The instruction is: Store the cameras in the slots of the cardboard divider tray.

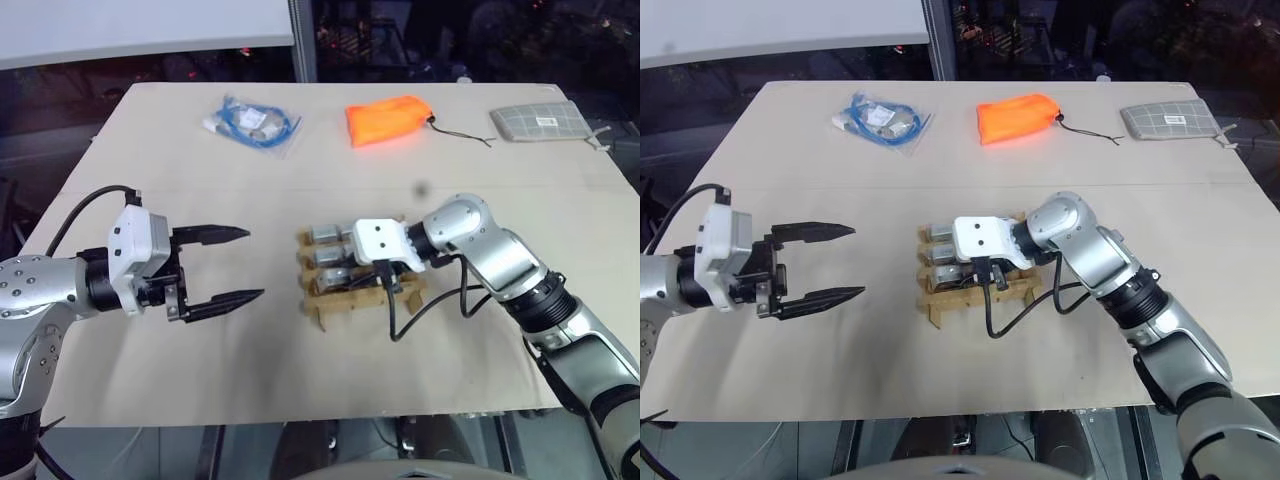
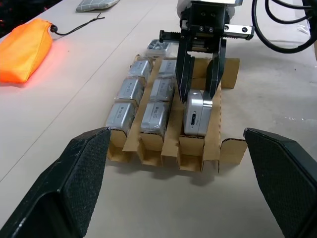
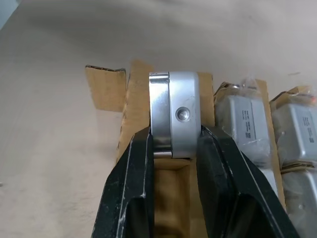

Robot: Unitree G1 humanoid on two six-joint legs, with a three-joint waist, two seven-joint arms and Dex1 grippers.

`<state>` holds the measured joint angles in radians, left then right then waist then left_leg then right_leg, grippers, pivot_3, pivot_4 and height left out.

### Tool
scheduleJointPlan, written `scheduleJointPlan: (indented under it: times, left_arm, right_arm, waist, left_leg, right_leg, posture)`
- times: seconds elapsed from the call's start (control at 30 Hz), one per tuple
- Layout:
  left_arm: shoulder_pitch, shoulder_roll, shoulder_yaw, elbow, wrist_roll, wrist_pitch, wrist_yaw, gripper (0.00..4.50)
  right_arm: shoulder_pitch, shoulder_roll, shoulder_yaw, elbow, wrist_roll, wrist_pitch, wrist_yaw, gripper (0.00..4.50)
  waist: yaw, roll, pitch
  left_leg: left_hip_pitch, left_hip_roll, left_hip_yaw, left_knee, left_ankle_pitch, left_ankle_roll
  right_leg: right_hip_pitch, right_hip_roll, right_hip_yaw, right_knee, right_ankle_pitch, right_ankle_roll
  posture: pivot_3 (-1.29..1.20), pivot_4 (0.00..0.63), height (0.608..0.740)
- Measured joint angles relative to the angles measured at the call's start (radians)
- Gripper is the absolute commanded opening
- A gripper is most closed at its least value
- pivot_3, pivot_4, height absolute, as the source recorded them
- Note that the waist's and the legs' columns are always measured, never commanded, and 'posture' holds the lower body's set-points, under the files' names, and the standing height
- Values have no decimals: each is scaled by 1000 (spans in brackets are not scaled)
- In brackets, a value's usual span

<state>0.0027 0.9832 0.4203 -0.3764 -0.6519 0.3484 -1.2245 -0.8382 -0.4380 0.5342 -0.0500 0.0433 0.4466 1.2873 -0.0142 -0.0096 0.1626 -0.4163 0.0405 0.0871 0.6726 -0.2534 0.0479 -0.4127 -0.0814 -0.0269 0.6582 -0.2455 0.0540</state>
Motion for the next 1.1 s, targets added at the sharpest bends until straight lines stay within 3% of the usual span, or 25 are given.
scheduleJointPlan:
  times: [0.07,0.3,0.37,0.5,0.63,0.8,1.1]
  left_arm:
    - [-1,-2,0,0,0,0,-1,4500]
    - [0,-6,0,0,0,0,-2,4500]
    - [-1,-8,-2,1,0,0,-3,4500]
    - [-10,-8,-9,1,0,0,-6,4500]
    - [-34,-9,-22,2,-3,0,-15,4500]
    - [-83,-28,-62,-2,-22,12,-10,4500]
    - [-178,-66,-157,-40,-59,40,14,4500]
  right_arm:
    - [-2,0,1,-11,0,27,0,645]
    - [-3,2,0,-40,18,84,-4,3908]
    - [-3,22,-11,-40,22,79,-35,4398]
    - [-3,28,-57,-42,63,80,-56,4398]
    - [-1,-31,-185,-71,157,94,-48,4398]
    - [48,-241,-311,3,170,-19,11,4398]
    - [83,-480,-338,236,121,-184,147,4398]
  waist:
    - [0,0,0]
    - [0,0,0]
    - [0,0,0]
    - [1,-1,0]
    - [5,-2,1]
    - [6,-3,2]
    - [1,-3,3]
  left_leg:
    - [0,0,0,0,0,0]
    - [0,0,0,0,0,0]
    - [0,0,0,0,0,0]
    - [0,0,0,0,0,0]
    - [0,0,-1,0,0,0]
    - [0,-1,0,0,0,0]
    - [0,-1,1,-1,0,1]
  right_leg:
    - [0,0,0,0,0,0]
    - [0,0,0,0,0,0]
    - [0,0,0,0,0,0]
    - [0,0,0,0,0,0]
    - [0,-1,-1,-1,0,0]
    - [0,-1,0,-1,0,0]
    - [0,0,1,-2,0,0]
  posture:
    - [0,150,740]
    - [0,150,740]
    - [0,150,740]
    - [0,150,740]
    - [0,150,740]
    - [0,150,740]
    - [0,150,740]
